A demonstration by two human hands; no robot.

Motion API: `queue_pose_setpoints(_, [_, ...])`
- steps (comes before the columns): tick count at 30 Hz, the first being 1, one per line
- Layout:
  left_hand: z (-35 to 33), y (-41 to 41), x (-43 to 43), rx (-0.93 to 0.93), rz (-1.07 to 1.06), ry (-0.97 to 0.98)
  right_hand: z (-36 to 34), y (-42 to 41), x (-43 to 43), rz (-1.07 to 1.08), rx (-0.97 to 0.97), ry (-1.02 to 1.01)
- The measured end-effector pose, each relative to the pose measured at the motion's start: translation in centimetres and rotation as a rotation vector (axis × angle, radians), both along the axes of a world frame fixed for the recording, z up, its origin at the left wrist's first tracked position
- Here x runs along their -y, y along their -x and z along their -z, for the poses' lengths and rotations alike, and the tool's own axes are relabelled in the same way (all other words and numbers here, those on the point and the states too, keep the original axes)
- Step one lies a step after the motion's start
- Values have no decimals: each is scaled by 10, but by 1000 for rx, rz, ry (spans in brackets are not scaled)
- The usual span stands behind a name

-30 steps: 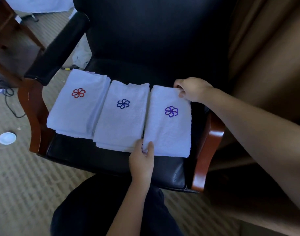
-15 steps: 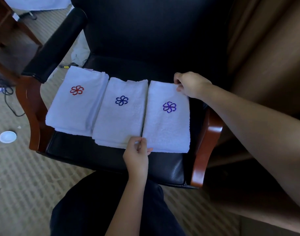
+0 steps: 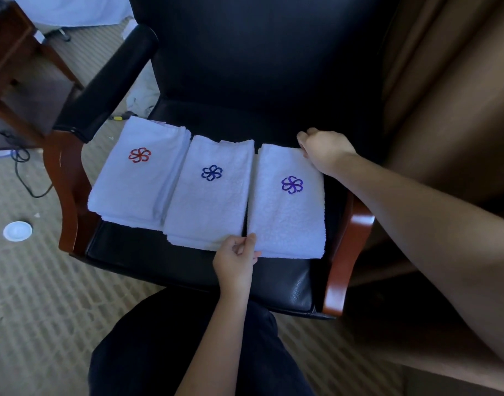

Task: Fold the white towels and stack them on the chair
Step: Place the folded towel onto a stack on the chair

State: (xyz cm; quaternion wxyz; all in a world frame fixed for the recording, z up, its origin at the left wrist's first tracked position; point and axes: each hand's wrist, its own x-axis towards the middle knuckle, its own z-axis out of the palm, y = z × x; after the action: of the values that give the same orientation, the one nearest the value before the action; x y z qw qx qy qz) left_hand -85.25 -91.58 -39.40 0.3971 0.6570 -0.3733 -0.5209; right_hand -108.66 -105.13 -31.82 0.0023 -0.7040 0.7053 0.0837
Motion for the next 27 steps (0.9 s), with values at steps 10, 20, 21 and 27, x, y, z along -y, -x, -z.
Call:
queue_pose_setpoints(10, [-16, -27, -1, 161, 90, 72, -1, -10, -48, 49, 324, 203])
queue_pose_setpoints(20, [-80, -55, -12, 701, 483, 537, -43, -29, -115, 97, 385, 398])
queue_pose_setpoints(21, [-89, -60, -13, 755, 507, 556, -48, -32, -121, 98, 380, 416])
queue_pose_setpoints(27, [-134, -92, -28, 1034, 573, 637, -82, -63, -160, 72, 332, 438])
